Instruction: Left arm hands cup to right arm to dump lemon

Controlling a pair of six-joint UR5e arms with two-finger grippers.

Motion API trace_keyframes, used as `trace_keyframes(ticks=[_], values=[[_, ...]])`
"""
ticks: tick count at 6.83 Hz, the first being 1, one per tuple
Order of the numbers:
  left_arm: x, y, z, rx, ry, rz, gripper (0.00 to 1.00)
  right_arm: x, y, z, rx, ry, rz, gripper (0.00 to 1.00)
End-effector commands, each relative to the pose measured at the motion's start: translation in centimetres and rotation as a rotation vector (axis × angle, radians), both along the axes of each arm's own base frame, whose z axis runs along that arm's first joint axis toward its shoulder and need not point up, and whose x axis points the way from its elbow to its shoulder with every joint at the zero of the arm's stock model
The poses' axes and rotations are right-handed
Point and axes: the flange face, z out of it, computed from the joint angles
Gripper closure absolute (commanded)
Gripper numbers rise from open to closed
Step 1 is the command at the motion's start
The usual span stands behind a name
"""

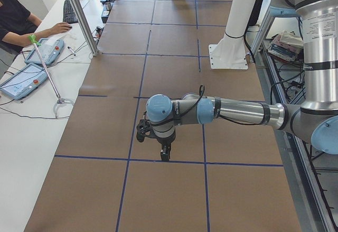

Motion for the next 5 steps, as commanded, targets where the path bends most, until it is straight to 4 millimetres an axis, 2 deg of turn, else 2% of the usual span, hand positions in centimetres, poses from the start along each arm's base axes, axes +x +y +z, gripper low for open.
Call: trace_keyframes(ticks=[1,2,4,5], values=[[0.1,-0.1,-0.5,0.013,0.001,0.002,0.00,-0.1,-0.2,-0.6,0.025,-0.002,-0.004,0.00],[0.2,-0.3,-0.7,0.033,0.001,0.004,0.00,-0.2,-0.4,-1.0,0.073,-0.007,0.004,0.00],[0.6,-0.9,0.3,0.076,0.002,0.009,0.00,-0.2,-0.4,-1.2,0.088,-0.009,0.003,0.00],[1.8,-1.6,-0.6,0.042,0.014,-0.022,0.00,-0.3,-0.5,-1.1,0.084,-0.009,0.000,0.00]])
